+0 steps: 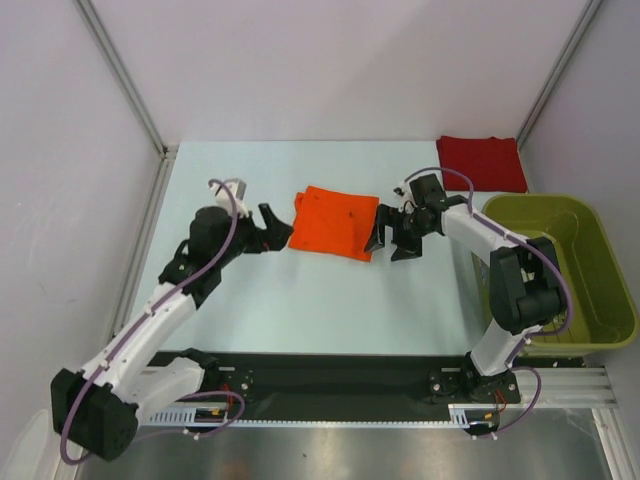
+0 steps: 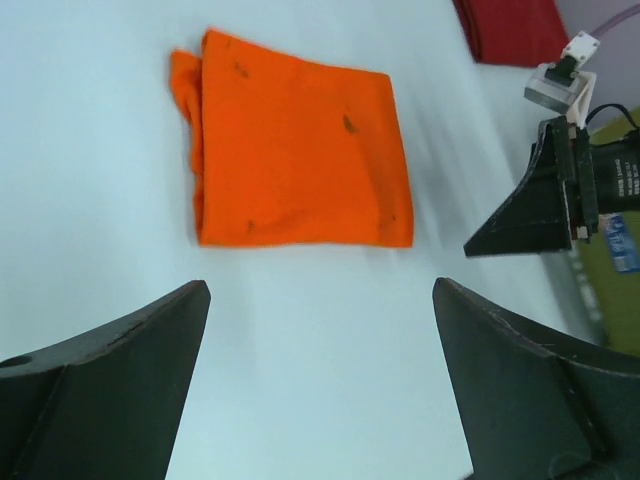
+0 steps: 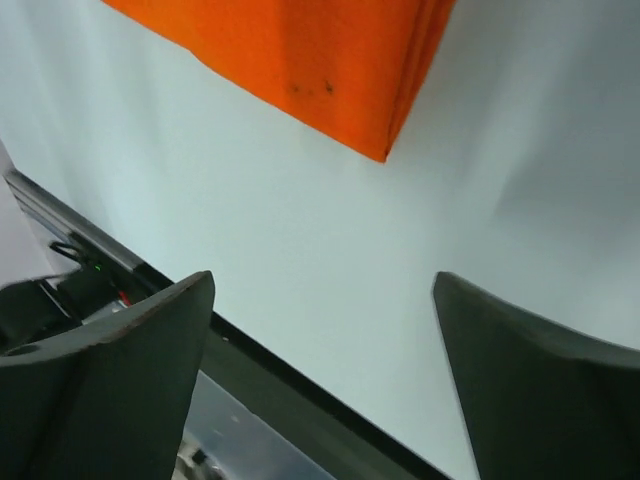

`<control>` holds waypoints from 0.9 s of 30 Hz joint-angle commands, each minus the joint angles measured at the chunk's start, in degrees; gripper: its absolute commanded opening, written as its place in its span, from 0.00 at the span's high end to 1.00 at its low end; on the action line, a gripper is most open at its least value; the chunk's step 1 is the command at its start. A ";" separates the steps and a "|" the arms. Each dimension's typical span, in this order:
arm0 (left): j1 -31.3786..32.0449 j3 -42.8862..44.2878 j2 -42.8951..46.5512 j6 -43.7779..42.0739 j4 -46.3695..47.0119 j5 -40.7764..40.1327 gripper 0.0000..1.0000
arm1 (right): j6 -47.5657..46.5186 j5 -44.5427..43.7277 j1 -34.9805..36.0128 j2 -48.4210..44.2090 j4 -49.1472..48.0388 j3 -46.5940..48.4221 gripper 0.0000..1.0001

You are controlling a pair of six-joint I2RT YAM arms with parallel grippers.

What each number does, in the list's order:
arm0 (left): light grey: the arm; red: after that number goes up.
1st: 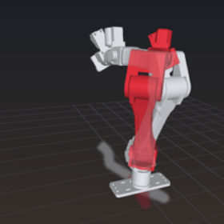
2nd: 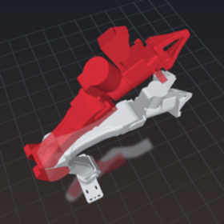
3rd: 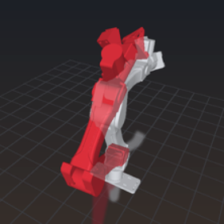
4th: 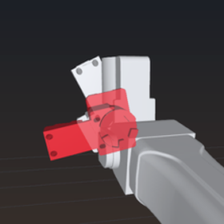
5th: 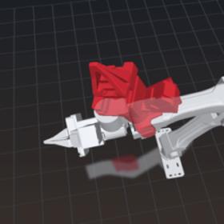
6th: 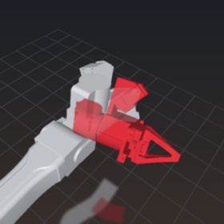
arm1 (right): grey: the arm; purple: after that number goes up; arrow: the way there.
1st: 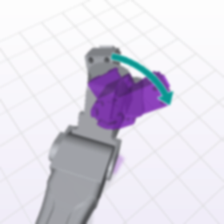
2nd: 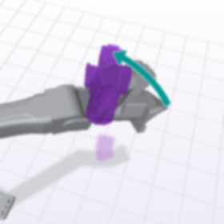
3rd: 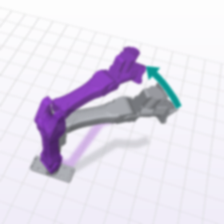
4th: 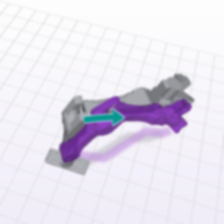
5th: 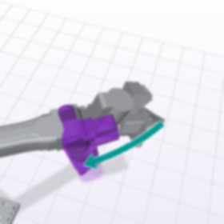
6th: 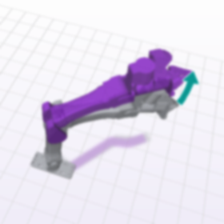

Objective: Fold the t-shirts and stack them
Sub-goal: Fold the tshirt, then neatly place the folded tshirt to the corner

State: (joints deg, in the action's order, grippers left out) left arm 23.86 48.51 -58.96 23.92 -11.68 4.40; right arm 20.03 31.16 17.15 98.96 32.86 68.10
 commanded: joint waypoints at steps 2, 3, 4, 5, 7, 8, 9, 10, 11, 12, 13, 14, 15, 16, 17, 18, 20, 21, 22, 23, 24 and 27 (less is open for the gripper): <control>-4.43 -12.63 4.46 15.69 10.78 10.25 0.02 | 3.16 -6.90 -2.02 -5.09 0.36 -2.26 0.00; -4.43 -16.92 4.55 18.85 18.29 12.36 0.03 | 4.30 -7.86 -2.64 -5.09 1.14 -2.00 0.00; -4.26 -19.39 4.64 26.36 22.89 14.21 0.06 | 4.49 -9.17 -2.73 -5.18 2.20 -1.57 0.00; -3.82 -21.59 3.51 30.18 27.72 17.10 0.12 | 4.40 -10.58 -2.73 -5.09 3.25 0.18 0.00; -0.67 -26.53 1.32 37.12 40.22 17.48 0.18 | 3.00 -13.92 -2.99 -4.91 6.15 2.21 0.00; 0.83 -26.71 -1.22 38.03 41.64 15.65 0.21 | 2.30 -14.37 -3.00 -4.83 6.77 3.26 0.00; 3.80 -25.84 -3.16 39.95 43.57 14.42 0.21 | 1.34 -16.11 -3.26 -4.91 8.17 5.53 0.00; 5.22 -25.49 -4.83 41.19 45.50 13.53 0.21 | 0.54 -16.56 -3.78 -4.91 8.88 6.69 0.00; 6.45 -25.31 -6.68 42.86 47.70 12.57 0.22 | 0.10 -16.65 -4.31 -4.91 9.15 7.66 0.00; 9.08 -25.48 -10.87 44.96 52.76 9.08 0.21 | 0.01 -16.22 -5.01 -5.09 9.06 8.88 0.00; 10.41 -25.92 -12.91 49.86 56.03 7.13 0.21 | -0.08 -14.65 -6.93 -4.92 8.54 9.33 0.00; 11.81 -26.10 -15.72 52.34 59.03 4.67 0.21 | 0.09 -12.98 -7.91 -4.65 8.10 9.86 0.00; 14.44 -26.01 -20.79 56.72 64.71 0.82 0.21 | 0.36 -10.09 -8.61 -4.30 7.49 10.91 0.00; 15.59 -25.66 -24.06 58.67 67.20 -1.22 0.21 | 0.27 -8.85 -9.14 -3.86 7.48 11.88 0.00; 16.74 -25.05 -26.79 60.61 69.49 -3.07 0.22 | 0.01 -8.14 -9.67 -3.51 7.48 12.76 0.00; 18.92 -23.91 -31.96 64.28 72.39 -7.52 0.23 | -0.08 -8.91 -9.76 -2.38 9.13 15.11 0.00; 20.96 -22.94 -35.94 69.13 73.38 -11.68 0.36 | -0.60 -9.88 -9.68 -1.58 10.90 16.36 0.00; 23.06 -22.59 -37.70 73.68 73.03 -14.22 0.41 | -0.61 -11.02 -9.94 -1.31 11.17 16.80 0.00; 24.12 -22.32 -39.29 74.94 72.51 -18.86 0.46 | -0.78 -11.12 -10.20 -1.14 11.43 17.07 0.00; 24.83 -21.71 -39.48 74.87 71.46 -20.73 0.46 | -0.96 -11.12 -10.46 -1.05 11.87 16.90 0.00; 25.27 -18.83 -39.04 73.91 64.75 -21.10 0.45 | -1.05 -11.12 -11.08 -0.87 12.14 16.81 0.00; 25.54 -12.59 -38.07 70.13 50.57 -23.82 0.31 | -1.57 -10.77 -11.70 -0.96 12.05 15.58 0.00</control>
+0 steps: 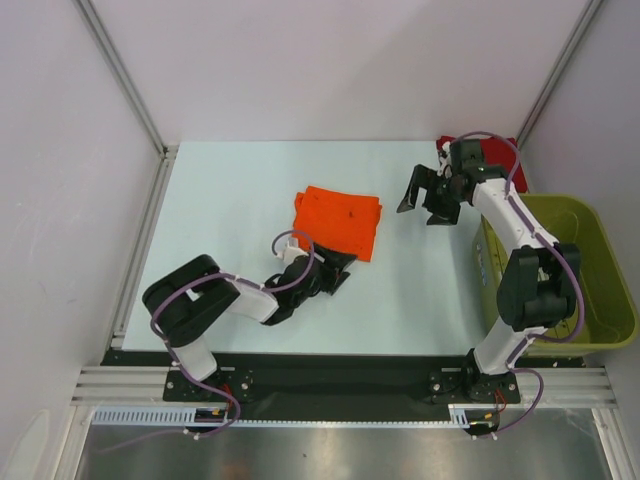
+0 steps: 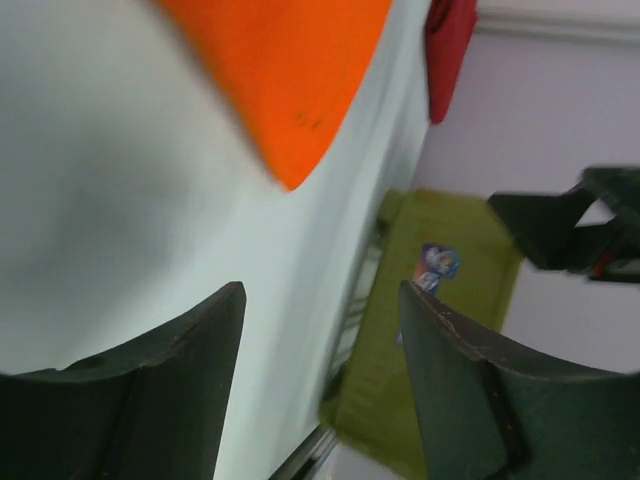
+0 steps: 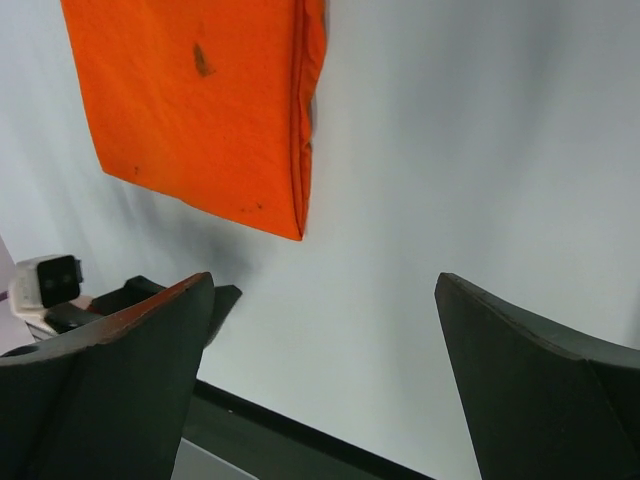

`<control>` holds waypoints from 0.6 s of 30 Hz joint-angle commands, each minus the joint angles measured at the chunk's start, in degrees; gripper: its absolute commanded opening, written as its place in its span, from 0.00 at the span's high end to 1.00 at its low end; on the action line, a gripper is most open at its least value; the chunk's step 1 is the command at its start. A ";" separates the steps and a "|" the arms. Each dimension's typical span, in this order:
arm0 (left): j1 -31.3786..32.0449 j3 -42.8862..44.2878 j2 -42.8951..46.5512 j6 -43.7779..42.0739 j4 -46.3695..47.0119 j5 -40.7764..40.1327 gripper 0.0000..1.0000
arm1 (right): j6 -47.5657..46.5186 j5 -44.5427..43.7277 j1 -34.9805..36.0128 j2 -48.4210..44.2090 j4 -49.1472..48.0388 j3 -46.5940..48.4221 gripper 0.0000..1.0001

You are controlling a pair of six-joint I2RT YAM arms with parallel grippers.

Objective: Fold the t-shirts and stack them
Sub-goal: Neatly place the folded tshirt to the corner

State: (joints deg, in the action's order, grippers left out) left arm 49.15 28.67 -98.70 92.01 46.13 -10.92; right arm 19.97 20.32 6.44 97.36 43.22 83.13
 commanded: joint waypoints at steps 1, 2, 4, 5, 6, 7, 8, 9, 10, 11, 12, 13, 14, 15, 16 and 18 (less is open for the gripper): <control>0.25 7.54 0.53 3.43 -6.32 -8.85 0.31 | -1.77 0.07 -1.07 0.46 1.69 0.10 0.00; 0.25 7.63 -1.83 4.75 -5.01 -9.21 0.31 | -1.86 0.07 -1.16 0.46 1.52 -0.34 0.00; 0.34 8.86 -4.04 8.27 -6.13 -9.12 0.32 | -2.12 0.16 -1.34 0.81 1.34 -0.52 0.00; 0.42 9.91 -4.66 8.62 -7.97 -9.64 0.33 | -2.12 0.42 -1.43 0.90 1.34 -0.52 0.00; 0.42 11.83 -6.14 9.41 -10.51 -9.82 0.33 | -2.12 0.69 -1.51 1.16 1.16 -0.25 0.00; 0.42 12.37 -7.03 9.94 -10.53 -9.91 0.35 | -1.86 0.95 -1.51 1.51 1.08 0.01 0.00; 0.42 12.73 -7.73 10.64 -10.45 -9.56 0.37 | -1.69 1.56 -1.51 2.04 0.73 0.27 0.00; 0.42 13.51 -8.26 11.17 -11.58 -9.39 0.38 | -1.42 1.66 -1.60 2.48 0.81 1.32 0.00; 0.51 14.04 -8.01 10.57 -12.63 -9.47 0.39 | -0.99 1.74 -1.60 3.00 0.72 1.94 0.00; 0.51 14.75 -7.57 9.69 -14.21 -9.56 0.38 | -0.81 2.01 -1.60 3.88 0.64 2.55 0.00; 0.60 16.06 -7.13 8.55 -18.05 -9.56 0.38 | -0.55 2.27 -1.60 4.24 0.55 3.08 0.00; 0.77 16.51 -6.52 8.54 -19.31 -9.65 0.36 | -0.46 2.36 -1.60 4.76 0.46 4.31 0.00; 0.78 16.77 -6.60 8.63 -20.11 -9.47 0.35 | -0.11 2.71 -1.60 5.38 0.37 4.84 0.00; 0.78 16.77 -6.51 10.02 -22.03 -9.56 0.34 | 0.16 2.80 -1.60 6.34 0.46 5.45 0.00; 0.78 16.69 -6.86 10.64 -22.57 -9.82 0.34 | 0.60 3.15 -1.69 6.87 0.37 6.24 0.00; 0.60 16.86 -8.00 11.96 -21.61 -10.43 0.34 | 1.91 4.11 -1.60 8.45 -0.07 7.30 0.00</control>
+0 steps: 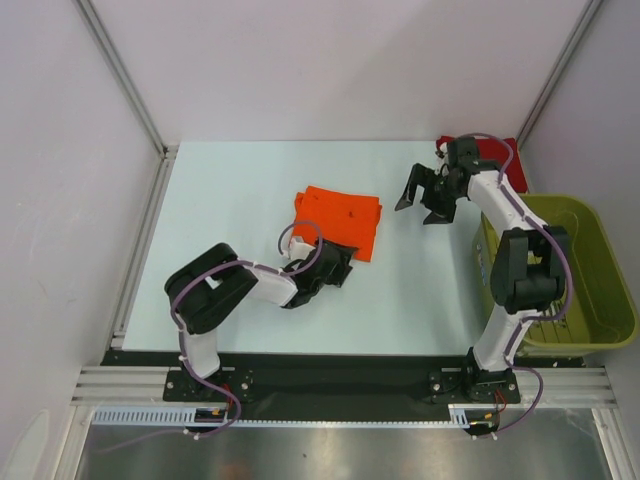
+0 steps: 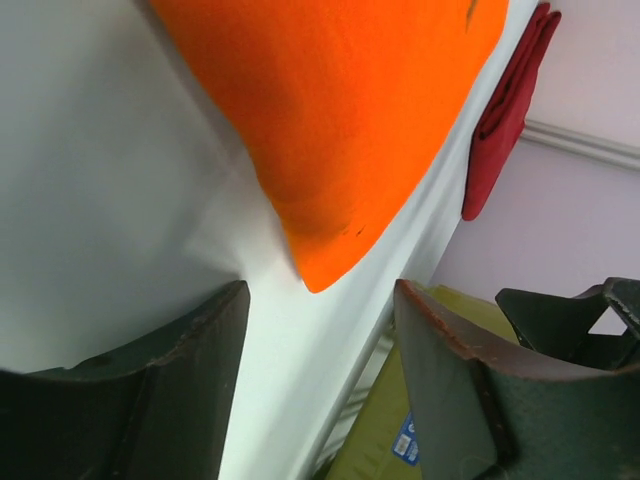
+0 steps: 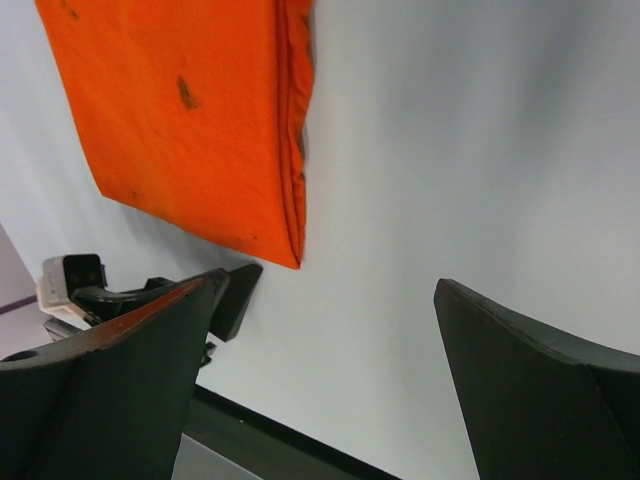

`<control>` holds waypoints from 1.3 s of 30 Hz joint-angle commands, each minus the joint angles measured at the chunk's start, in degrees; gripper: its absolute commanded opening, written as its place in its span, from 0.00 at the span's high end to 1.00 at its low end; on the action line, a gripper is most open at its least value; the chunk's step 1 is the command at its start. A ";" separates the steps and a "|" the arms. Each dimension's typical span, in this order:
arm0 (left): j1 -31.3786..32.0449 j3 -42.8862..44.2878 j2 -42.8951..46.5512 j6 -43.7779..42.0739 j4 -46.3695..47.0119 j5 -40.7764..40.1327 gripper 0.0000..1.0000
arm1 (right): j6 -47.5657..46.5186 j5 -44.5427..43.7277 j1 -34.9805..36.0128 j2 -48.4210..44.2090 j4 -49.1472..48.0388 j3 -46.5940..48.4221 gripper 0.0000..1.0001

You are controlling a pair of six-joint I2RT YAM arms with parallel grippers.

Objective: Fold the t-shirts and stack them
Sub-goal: Neatly place the folded tshirt to the corner

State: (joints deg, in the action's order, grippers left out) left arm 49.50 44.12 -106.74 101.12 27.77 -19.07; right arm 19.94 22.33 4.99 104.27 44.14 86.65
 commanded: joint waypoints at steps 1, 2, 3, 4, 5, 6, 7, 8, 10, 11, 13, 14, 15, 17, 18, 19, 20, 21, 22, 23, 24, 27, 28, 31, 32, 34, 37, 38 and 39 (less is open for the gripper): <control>0.08 1.76 -0.74 3.03 -2.90 -1.85 0.36 | 2.29 2.45 -0.16 1.99 -1.25 4.05 0.00; -0.19 2.20 -2.14 3.12 -2.98 -1.41 0.37 | 3.07 2.81 -0.16 2.51 -0.73 5.01 0.00; -0.28 2.98 -2.42 3.29 -3.42 -1.32 0.38 | 3.43 2.90 -0.25 2.95 -0.37 5.54 0.00; -0.28 3.34 -2.42 3.38 -4.12 -1.76 0.39 | 3.70 3.16 -0.16 3.39 -0.46 5.72 0.00; -0.28 3.95 -2.77 3.47 -4.82 -1.67 0.39 | 3.96 3.25 -0.25 3.57 -1.15 6.16 0.00; -0.28 4.04 -2.95 3.47 -4.57 -2.02 0.40 | 4.57 3.16 -0.25 3.83 -1.34 6.42 0.00; -0.36 4.05 -3.38 3.82 -4.04 -2.28 0.42 | 4.75 3.25 -0.16 4.62 -1.42 6.69 0.00; -0.54 4.05 -4.26 4.17 -2.99 -2.29 0.43 | 4.93 3.68 -0.16 4.98 -1.34 7.21 0.00; -0.71 4.22 -4.88 4.96 -2.28 -2.11 0.47 | 5.02 4.21 -0.16 5.94 -1.16 7.48 0.00; -0.80 4.48 -5.23 5.05 -1.93 -2.11 0.48 | 4.93 4.56 -0.16 6.56 -1.25 7.57 0.00; -0.98 4.75 -6.11 5.05 -1.58 -1.85 0.51 | 4.40 4.74 -0.25 7.35 -1.42 7.65 0.00; -1.15 4.66 -6.46 5.14 -0.53 -1.67 0.53 | 4.23 5.79 -0.16 8.31 -1.43 7.48 0.00; -1.24 4.57 -6.73 5.05 0.17 -1.50 0.55 | 4.05 6.58 -0.07 8.75 -1.69 7.48 0.00; -1.85 4.14 -6.90 5.05 2.54 -0.54 0.69 | 3.26 9.21 -0.07 10.42 -2.13 7.30 0.00; -2.12 3.87 -6.73 4.62 3.60 -0.27 0.71 | 3.00 10.01 0.01 10.95 -2.04 7.39 0.00; -2.38 3.78 -6.12 4.18 4.13 0.00 0.79 | 2.56 11.32 0.02 11.65 -1.87 7.30 0.00; -2.99 3.70 -5.50 3.91 4.40 0.35 0.81 | 2.64 12.29 0.02 12.09 -2.39 6.96 0.00; -3.26 3.61 -5.06 2.78 5.01 1.05 0.82 | 2.99 13.17 0.02 12.88 -3.00 6.52 0.00; -3.44 3.52 -4.19 2.33 5.45 1.66 0.89 | 3.34 15.27 0.02 13.32 -4.83 5.90 0.00; -3.88 3.43 -3.74 2.07 5.54 2.45 0.90 | 4.74 16.51 0.02 13.68 -6.07 5.46 0.00; -3.97 3.26 -3.31 2.06 5.89 2.89 0.91 | 5.54 17.65 0.19 14.90 -7.21 5.20 0.00; -4.06 2.38 -1.37 2.24 6.68 4.48 0.93 | 7.30 20.38 1.06 17.19 -10.12 5.54 0.00; -4.14 2.38 -1.02 1.98 6.68 5.26 0.93 | 7.82 21.00 1.24 17.63 -11.52 5.55 0.00; -4.58 2.55 0.21 1.36 6.59 6.24 0.93 | 10.63 22.84 1.86 18.95 -15.12 4.49 0.00; -5.02 2.90 0.82 0.66 6.42 6.85 0.93 | 11.42 23.72 1.95 19.13 -16.53 3.88 0.00; -5.46 3.25 1.35 -0.39 6.07 7.55 0.94 | 14.23 25.65 2.12 20.09 -20.12 2.39 0.00; -6.16 3.52 2.15 -1.36 5.89 8.70 0.94 | 16.17 26.54 2.39 20.97 -22.69 1.77 0.00; -6.43 3.34 2.41 -1.71 6.15 9.13 0.94 | 16.35 26.45 2.48 21.50 -22.87 1.68 0.00; -6.60 3.43 2.85 -1.80 5.90 9.40 0.94 | 16.62 26.54 2.56 21.68 -23.04 1.59 0.02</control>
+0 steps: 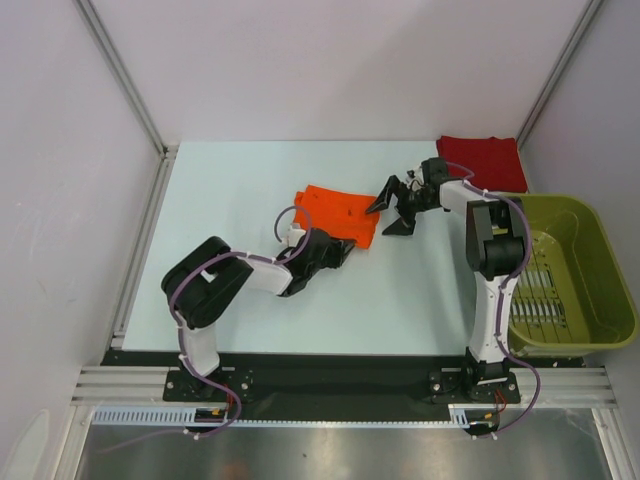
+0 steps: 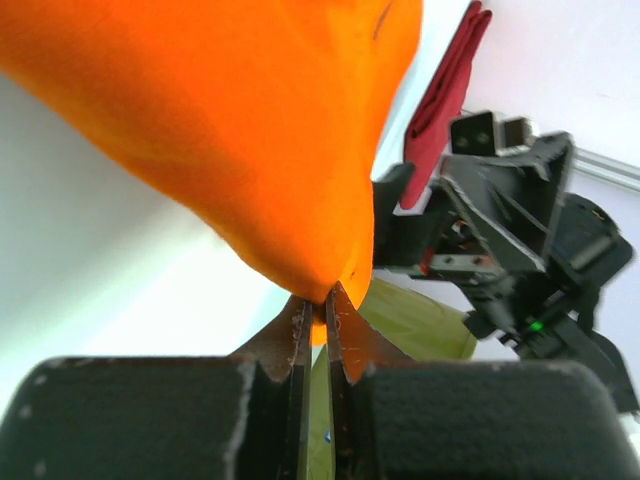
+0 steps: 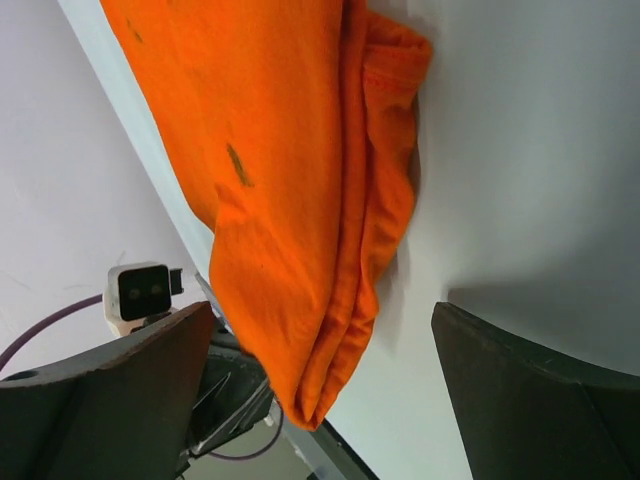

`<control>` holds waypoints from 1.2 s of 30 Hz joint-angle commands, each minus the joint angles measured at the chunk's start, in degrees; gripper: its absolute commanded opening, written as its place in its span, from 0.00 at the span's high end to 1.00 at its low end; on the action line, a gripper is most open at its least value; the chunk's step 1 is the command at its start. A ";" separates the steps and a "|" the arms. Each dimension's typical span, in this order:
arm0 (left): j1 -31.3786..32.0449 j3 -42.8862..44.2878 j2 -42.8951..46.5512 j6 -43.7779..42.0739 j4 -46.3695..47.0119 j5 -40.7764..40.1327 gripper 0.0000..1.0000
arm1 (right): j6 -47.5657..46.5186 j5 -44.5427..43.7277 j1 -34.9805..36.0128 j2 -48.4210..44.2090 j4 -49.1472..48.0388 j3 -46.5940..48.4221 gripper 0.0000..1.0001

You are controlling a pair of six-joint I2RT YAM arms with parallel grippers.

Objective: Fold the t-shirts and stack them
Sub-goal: Neatly place the folded tshirt to the corner

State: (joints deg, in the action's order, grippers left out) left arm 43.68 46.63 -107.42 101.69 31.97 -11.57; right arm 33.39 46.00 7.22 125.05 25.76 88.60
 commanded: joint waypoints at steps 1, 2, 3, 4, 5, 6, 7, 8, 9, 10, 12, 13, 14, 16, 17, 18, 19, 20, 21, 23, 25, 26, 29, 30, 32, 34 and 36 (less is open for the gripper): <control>-0.88 0.83 3.70 -2.55 1.61 2.17 0.94 | 3.52 3.04 0.42 1.15 -5.27 -0.53 0.02; -1.05 0.74 3.88 -2.64 1.70 2.43 0.94 | 4.22 2.96 0.68 1.50 -5.54 -0.53 0.03; -1.14 0.65 3.97 -2.64 1.78 2.61 0.94 | 4.58 2.96 0.77 1.86 -5.89 -0.70 0.04; -1.23 0.48 4.14 -2.55 2.05 2.70 0.94 | 4.84 2.87 0.95 2.12 -6.42 -0.62 0.05; -1.32 0.13 4.32 -2.29 2.83 2.87 0.94 | 5.63 2.78 1.21 2.38 -6.60 -0.53 0.06; -1.32 0.04 4.41 -2.20 3.01 3.05 0.94 | 5.98 2.69 1.30 3.08 -6.86 -0.53 0.09; -1.32 0.13 4.50 -2.28 3.10 3.31 0.95 | 6.42 2.35 1.30 3.44 -7.21 -0.44 0.09; -1.40 0.21 4.67 -2.63 3.19 3.49 0.94 | 7.12 2.43 1.39 3.70 -8.17 -0.88 0.10; -1.49 0.39 4.76 -2.90 3.19 3.75 0.94 | 8.87 2.60 1.48 3.88 -9.40 -1.23 0.10; -1.49 0.39 5.02 -2.99 3.02 3.92 0.94 | 9.85 2.61 1.48 4.14 -11.15 -1.58 0.11; -1.67 -0.40 5.37 -2.73 3.36 4.01 0.95 | 11.86 2.26 1.83 4.84 -11.96 -1.59 0.16; -1.76 -0.66 5.55 -2.64 3.80 4.28 0.94 | 12.66 2.17 1.83 5.02 -13.18 -1.59 0.17; -1.93 -1.01 5.81 -2.64 4.24 4.45 0.95 | 13.28 1.99 1.92 5.20 -13.71 -1.59 0.19; -2.02 -1.10 6.08 -2.90 4.42 4.89 0.94 | 14.69 1.12 2.09 5.64 -14.85 -1.23 0.22; -2.02 -1.28 6.17 -2.81 4.59 4.98 0.94 | 15.30 0.94 2.09 5.81 -15.38 -1.06 0.24; -2.02 -1.28 6.17 -2.73 4.86 5.16 0.94 | 15.91 0.67 2.18 5.99 -15.74 -0.54 0.30; -2.19 -1.45 6.17 -2.55 5.30 5.51 0.94 | 16.09 -0.02 2.27 6.16 -15.91 -0.18 0.34; -2.28 -1.98 6.17 -2.03 5.65 5.60 0.95 | 16.10 -0.21 2.36 6.17 -16.09 0.17 0.38; -2.37 -2.24 6.08 -1.85 6.26 5.77 0.94 | 15.83 -0.73 2.44 6.25 -15.74 1.22 0.47; -2.64 -2.77 5.73 -1.67 7.40 6.73 0.94 | 13.82 -1.78 2.44 6.43 -13.55 3.06 0.60; -2.99 -2.95 5.46 -1.84 8.81 7.61 0.95 | 9.96 -3.37 2.44 6.87 -9.08 6.92 0.69; -3.07 -3.12 5.29 -2.11 9.60 9.27 0.97 | 8.29 -3.81 2.44 7.39 -7.49 8.25 0.76; -3.78 -2.69 3.80 -2.98 11.80 13.84 0.97 | 2.75 -4.69 2.45 8.01 -2.83 12.99 0.97; -3.87 -2.77 3.53 -3.34 12.41 16.03 0.92 | 1.43 -5.73 2.44 8.10 0.05 14.40 1.00; -3.87 -2.51 3.88 -4.92 12.69 19.11 0.72 | -2.43 -7.67 2.53 8.27 4.36 17.83 1.00; -4.56 -1.12 4.23 -9.11 12.07 22.63 0.59 | -4.81 -8.82 2.53 8.28 6.66 20.20 1.00; -5.62 0.29 5.02 -13.16 8.93 27.62 0.55 | -8.68 -10.30 2.62 8.19 10.17 21.35 1.00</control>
State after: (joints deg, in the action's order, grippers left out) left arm 39.11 44.05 -104.29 95.53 39.99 6.44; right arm 32.42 39.75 10.11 132.86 28.69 106.52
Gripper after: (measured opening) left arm 0.436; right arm 0.047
